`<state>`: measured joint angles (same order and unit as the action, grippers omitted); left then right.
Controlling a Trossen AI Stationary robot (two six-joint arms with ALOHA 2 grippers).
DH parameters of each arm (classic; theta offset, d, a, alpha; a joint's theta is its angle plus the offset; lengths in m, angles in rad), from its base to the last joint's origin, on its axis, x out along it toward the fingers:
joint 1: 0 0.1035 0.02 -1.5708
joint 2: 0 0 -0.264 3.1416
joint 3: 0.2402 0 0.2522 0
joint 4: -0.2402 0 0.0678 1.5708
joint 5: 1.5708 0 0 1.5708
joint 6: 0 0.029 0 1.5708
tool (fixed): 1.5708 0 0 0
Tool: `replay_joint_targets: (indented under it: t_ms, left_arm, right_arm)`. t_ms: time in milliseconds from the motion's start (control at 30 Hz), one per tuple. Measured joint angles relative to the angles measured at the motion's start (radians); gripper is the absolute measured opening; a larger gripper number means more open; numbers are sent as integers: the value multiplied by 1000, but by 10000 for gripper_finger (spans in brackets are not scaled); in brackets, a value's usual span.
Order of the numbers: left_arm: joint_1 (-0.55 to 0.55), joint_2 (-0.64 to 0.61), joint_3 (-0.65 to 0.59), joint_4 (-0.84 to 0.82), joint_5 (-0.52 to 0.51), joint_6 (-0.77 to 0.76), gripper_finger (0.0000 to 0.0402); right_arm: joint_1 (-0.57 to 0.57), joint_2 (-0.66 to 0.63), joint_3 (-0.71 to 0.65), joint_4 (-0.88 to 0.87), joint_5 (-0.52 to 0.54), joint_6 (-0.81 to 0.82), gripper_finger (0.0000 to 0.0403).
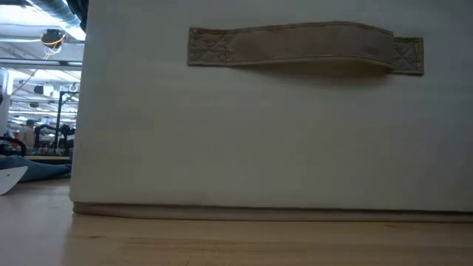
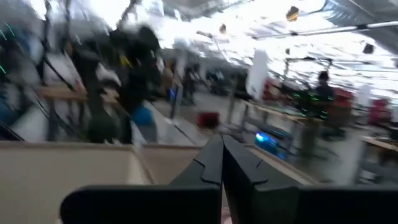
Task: Sort clothes
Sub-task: Put the white patterned sock into the bottom laundry organizer
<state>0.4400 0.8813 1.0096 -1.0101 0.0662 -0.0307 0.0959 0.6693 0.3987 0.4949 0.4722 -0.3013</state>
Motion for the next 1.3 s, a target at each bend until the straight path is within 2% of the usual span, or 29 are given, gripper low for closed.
replay_joint_targets:
  t_ms: [167, 367, 500, 633, 733, 867, 1067, 1300]
  left_arm:
    - [0, -3, 0, -1, 0, 4, 8]
    - [0, -2, 0, 4, -1, 16, 9]
    - [0, -2, 0, 4, -3, 20, 9]
    - [0, -4, 0, 0, -4, 33, 10]
    - [-4, -16, 0, 22, 5, 43, 10]
    - [-29, -73, 0, 123, 52, 48, 10]
    - [-85, -143, 0, 372, 144, 40, 9]
    - [-168, -130, -3, 565, 187, 33, 4]
  right_arm:
    - [-89, 332, 205, -11, -21, -29, 7]
    - [-179, 690, 470, -37, -186, -29, 7]
    - [-184, 874, 640, -48, -224, -39, 7]
    - [-181, 1001, 796, -142, -229, -80, 7]
    - [-181, 1033, 880, -250, -231, -90, 7]
    - [-180, 1005, 928, -381, -230, -97, 7]
    - [-161, 865, 934, -541, -211, -97, 7]
    - [-125, 690, 933, -866, -165, -48, 7]
